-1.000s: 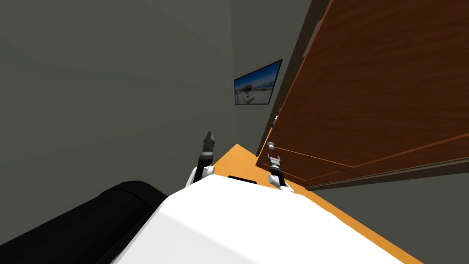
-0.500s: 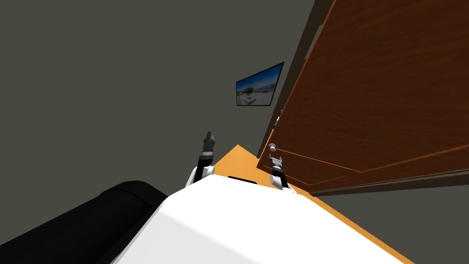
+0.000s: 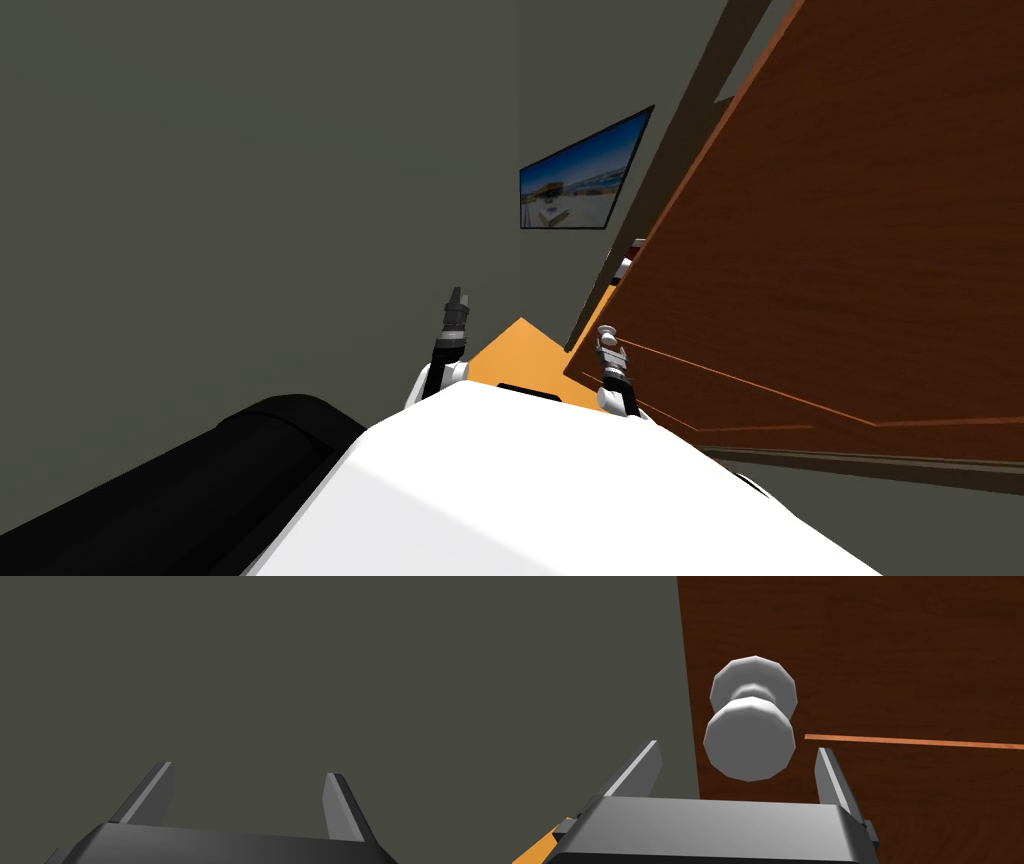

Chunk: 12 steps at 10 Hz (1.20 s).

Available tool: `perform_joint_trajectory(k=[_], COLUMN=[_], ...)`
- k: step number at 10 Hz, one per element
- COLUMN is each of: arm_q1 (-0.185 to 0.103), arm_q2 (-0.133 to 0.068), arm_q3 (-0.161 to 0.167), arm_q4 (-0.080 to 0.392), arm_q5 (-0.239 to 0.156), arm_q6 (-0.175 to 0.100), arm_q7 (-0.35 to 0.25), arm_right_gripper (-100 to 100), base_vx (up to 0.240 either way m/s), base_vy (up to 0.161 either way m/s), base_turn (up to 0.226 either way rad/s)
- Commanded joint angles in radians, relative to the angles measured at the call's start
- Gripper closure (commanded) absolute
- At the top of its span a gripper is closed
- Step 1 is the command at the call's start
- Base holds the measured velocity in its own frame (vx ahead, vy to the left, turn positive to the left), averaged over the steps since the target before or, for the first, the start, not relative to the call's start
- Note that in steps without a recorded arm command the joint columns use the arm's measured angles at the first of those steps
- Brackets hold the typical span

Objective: Pull the door open

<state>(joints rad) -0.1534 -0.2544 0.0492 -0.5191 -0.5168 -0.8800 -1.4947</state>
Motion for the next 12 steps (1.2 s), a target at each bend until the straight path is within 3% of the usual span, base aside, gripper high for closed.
perform_joint_trajectory(k=[1,3,4,9,12], arm_q1=[0.02,0.018,0.018,0.018,0.03], arm_q2=[-0.03,-0.025,-0.025,-0.025,-0.046], arm_q3=[-0.007,-0.008,-0.008,-0.008,0.025], arm_q4=[-0.006,-0.014,-0.014,-0.014,-0.02], arm_q5=[-0.007,-0.007,-0.007,-0.007,0.009], arm_q6=[0.002,0.007,0.007,0.007,0.003], arm_q7=[-0.024,-0.016,-0.016,-0.016,-0.055], arm_right_gripper=[-100,-100,100,100,100], base_vx=[0.182,0.112,-0.004,-0.012,-0.192], base_vy=[-0.019,-0.012,-0.005,-0.001,-0.025], base_turn=[0.132,0.032,-0.02,0.003,0.115])
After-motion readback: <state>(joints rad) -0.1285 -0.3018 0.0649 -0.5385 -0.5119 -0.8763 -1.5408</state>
